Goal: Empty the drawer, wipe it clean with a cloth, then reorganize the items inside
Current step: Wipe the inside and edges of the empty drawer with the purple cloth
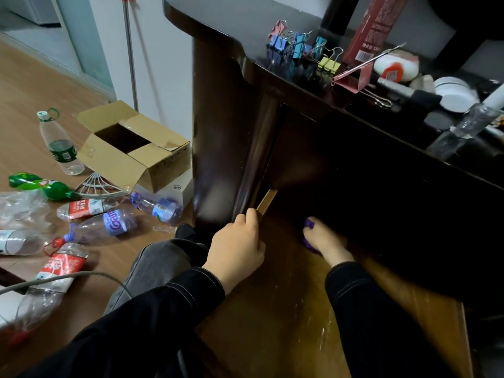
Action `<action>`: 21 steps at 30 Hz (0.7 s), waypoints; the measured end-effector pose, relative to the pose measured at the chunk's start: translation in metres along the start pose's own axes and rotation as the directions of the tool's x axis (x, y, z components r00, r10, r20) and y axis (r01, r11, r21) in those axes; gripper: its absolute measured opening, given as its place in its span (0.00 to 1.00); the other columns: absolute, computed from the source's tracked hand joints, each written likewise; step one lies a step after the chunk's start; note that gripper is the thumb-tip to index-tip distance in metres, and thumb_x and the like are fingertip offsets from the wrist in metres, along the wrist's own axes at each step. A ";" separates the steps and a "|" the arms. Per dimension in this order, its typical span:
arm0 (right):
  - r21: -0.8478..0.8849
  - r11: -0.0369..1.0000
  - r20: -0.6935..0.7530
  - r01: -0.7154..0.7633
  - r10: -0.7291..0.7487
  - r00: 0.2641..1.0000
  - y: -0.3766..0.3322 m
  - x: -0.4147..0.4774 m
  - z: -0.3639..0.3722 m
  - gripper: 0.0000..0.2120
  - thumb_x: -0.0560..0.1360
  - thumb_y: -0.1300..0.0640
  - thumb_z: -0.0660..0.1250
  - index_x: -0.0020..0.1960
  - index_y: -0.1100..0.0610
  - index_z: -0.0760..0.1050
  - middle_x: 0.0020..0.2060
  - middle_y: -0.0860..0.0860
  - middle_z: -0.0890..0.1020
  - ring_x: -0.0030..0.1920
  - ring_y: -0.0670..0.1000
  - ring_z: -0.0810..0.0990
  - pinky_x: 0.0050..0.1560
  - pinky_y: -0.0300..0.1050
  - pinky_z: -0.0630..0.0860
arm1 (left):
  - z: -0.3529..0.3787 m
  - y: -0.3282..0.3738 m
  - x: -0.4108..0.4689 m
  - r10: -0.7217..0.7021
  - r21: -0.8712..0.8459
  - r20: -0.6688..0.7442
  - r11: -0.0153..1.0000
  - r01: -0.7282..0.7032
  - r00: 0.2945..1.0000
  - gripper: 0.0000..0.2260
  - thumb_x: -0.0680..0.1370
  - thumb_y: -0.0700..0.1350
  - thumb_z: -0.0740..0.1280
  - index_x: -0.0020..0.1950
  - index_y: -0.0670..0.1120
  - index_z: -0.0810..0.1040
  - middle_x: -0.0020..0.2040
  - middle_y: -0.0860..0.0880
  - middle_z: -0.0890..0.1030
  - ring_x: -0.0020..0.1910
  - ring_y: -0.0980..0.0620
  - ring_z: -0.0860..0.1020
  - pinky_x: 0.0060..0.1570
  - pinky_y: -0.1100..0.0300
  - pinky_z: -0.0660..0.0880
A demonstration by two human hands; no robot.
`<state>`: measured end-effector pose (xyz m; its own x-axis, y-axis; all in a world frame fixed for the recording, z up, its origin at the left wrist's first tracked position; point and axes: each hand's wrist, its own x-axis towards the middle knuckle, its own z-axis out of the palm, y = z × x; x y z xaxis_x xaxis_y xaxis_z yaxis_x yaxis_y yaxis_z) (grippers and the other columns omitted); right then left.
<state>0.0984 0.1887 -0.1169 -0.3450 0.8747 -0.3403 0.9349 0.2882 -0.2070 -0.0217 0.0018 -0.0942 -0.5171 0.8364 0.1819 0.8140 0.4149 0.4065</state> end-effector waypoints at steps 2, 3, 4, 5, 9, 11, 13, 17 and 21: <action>-0.102 0.993 -0.059 0.053 -0.060 0.996 0.005 -0.011 0.005 0.20 0.83 0.50 0.60 0.75 0.50 0.68 0.64 0.55 0.79 0.63 0.58 0.78 0.60 0.50 0.77 | 0.001 -0.001 0.000 0.001 0.001 -0.003 1.000 -0.001 1.000 0.23 0.77 0.51 0.64 0.69 0.46 0.62 0.51 0.48 0.75 0.40 0.49 0.75 0.34 0.56 0.65; -0.177 0.979 -0.095 0.098 -0.116 0.989 0.008 -0.022 0.011 0.21 0.82 0.50 0.62 0.75 0.49 0.68 0.62 0.53 0.80 0.60 0.56 0.80 0.57 0.49 0.79 | 0.002 -0.001 0.000 0.003 0.004 -0.004 1.000 -0.003 1.000 0.24 0.77 0.51 0.64 0.69 0.46 0.61 0.51 0.48 0.76 0.40 0.48 0.76 0.33 0.56 0.65; -0.220 0.964 -0.108 0.148 -0.175 0.979 0.011 -0.035 0.019 0.21 0.81 0.50 0.64 0.74 0.48 0.69 0.61 0.52 0.81 0.57 0.54 0.81 0.54 0.50 0.80 | 0.003 -0.001 0.000 0.007 0.010 -0.004 1.000 -0.007 1.000 0.24 0.77 0.51 0.64 0.69 0.46 0.61 0.51 0.49 0.76 0.40 0.48 0.76 0.33 0.57 0.65; -0.231 0.952 -0.104 0.199 -0.227 0.968 0.013 -0.049 0.028 0.22 0.80 0.51 0.66 0.74 0.49 0.70 0.59 0.50 0.82 0.54 0.53 0.82 0.50 0.50 0.81 | 0.004 -0.001 0.001 0.009 0.018 -0.005 1.000 -0.009 1.000 0.24 0.77 0.51 0.64 0.69 0.46 0.61 0.50 0.49 0.75 0.39 0.48 0.75 0.33 0.57 0.65; -0.225 0.955 -0.147 0.194 -0.230 0.962 0.017 -0.052 0.033 0.22 0.80 0.52 0.66 0.73 0.48 0.70 0.56 0.49 0.83 0.50 0.51 0.83 0.47 0.49 0.81 | 0.004 -0.002 0.002 0.008 0.014 0.003 1.000 -0.008 1.000 0.23 0.77 0.51 0.65 0.67 0.46 0.62 0.48 0.50 0.74 0.36 0.50 0.72 0.32 0.58 0.66; -0.207 0.976 -0.186 0.065 -0.104 0.977 0.011 -0.026 0.017 0.19 0.82 0.51 0.63 0.72 0.49 0.71 0.59 0.51 0.82 0.57 0.54 0.82 0.52 0.47 0.78 | 0.001 -0.002 0.003 0.004 0.006 0.018 1.000 -0.004 1.000 0.23 0.77 0.52 0.65 0.68 0.47 0.62 0.48 0.50 0.74 0.37 0.51 0.73 0.32 0.57 0.70; -0.092 0.994 -0.105 -0.061 0.051 0.993 0.004 -0.005 0.003 0.17 0.84 0.51 0.59 0.71 0.51 0.71 0.61 0.53 0.80 0.60 0.56 0.79 0.51 0.44 0.72 | -0.001 -0.001 0.002 -0.004 -0.005 0.030 1.000 0.004 1.000 0.23 0.78 0.52 0.65 0.69 0.47 0.61 0.50 0.50 0.75 0.39 0.50 0.75 0.34 0.56 0.73; -0.134 0.991 -0.092 -0.023 0.011 0.996 0.004 -0.009 0.006 0.17 0.83 0.50 0.60 0.70 0.50 0.72 0.58 0.53 0.81 0.57 0.56 0.80 0.48 0.45 0.73 | -0.001 -0.002 0.001 -0.014 -0.012 0.023 1.000 0.014 1.000 0.22 0.77 0.52 0.64 0.67 0.47 0.62 0.51 0.49 0.75 0.41 0.48 0.76 0.35 0.57 0.67; -0.273 0.952 -0.175 0.137 -0.189 0.966 0.025 -0.052 0.035 0.21 0.80 0.49 0.65 0.73 0.47 0.71 0.53 0.49 0.84 0.46 0.51 0.83 0.38 0.43 0.75 | 0.003 -0.003 0.003 -0.018 -0.002 0.006 1.000 0.018 1.000 0.21 0.77 0.52 0.65 0.66 0.47 0.63 0.47 0.51 0.72 0.36 0.51 0.69 0.33 0.58 0.64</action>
<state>0.1363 0.1370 -0.1366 -0.4954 0.8590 -0.1290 0.8658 0.5003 0.0068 -0.0248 0.0041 -0.0976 -0.5297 0.8312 0.1689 0.8042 0.4290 0.4114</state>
